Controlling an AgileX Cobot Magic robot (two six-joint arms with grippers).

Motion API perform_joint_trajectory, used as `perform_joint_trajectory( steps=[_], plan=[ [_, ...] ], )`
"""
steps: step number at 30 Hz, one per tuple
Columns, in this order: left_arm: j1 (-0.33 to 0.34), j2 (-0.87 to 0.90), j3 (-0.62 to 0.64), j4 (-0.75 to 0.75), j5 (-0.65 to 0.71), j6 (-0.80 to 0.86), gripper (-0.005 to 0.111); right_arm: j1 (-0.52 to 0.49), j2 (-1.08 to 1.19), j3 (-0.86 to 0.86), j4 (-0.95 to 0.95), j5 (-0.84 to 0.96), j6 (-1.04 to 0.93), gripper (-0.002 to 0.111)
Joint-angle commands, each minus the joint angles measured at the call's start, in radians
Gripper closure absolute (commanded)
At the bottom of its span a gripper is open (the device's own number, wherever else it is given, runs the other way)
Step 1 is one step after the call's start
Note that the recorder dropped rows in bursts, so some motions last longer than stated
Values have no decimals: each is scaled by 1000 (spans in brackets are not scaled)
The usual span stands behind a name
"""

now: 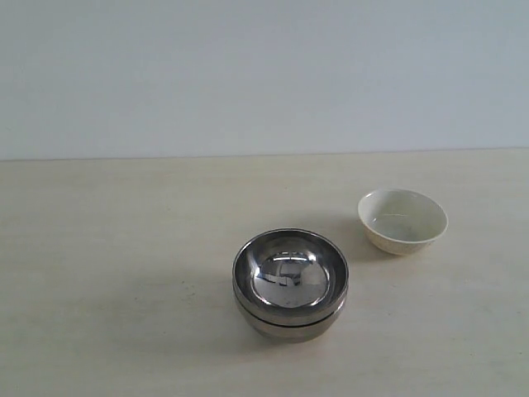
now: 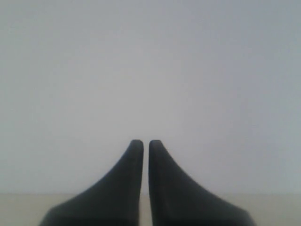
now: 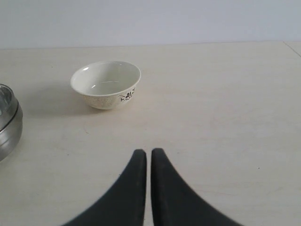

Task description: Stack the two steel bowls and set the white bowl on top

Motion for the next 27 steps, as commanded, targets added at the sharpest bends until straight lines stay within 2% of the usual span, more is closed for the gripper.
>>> perform_joint_trajectory(
  steps=[1,4,7,18,27],
  plan=[
    [67,-2,6,6,88,63,103,-2,-5,0,0,-10,-4,108],
    [141,-2,6,6,184,60,103,-2,-5,0,0,-10,-4,108],
    [165,-2,6,6,243,60,103,-2,-5,0,0,-10,-4,108],
    [165,-2,6,-2,506,41,103,-2,-5,0,0,-10,-4,108],
    [165,-2,6,-8,513,8,103,-2,-5,0,0,-10,-4,108]
  ],
)
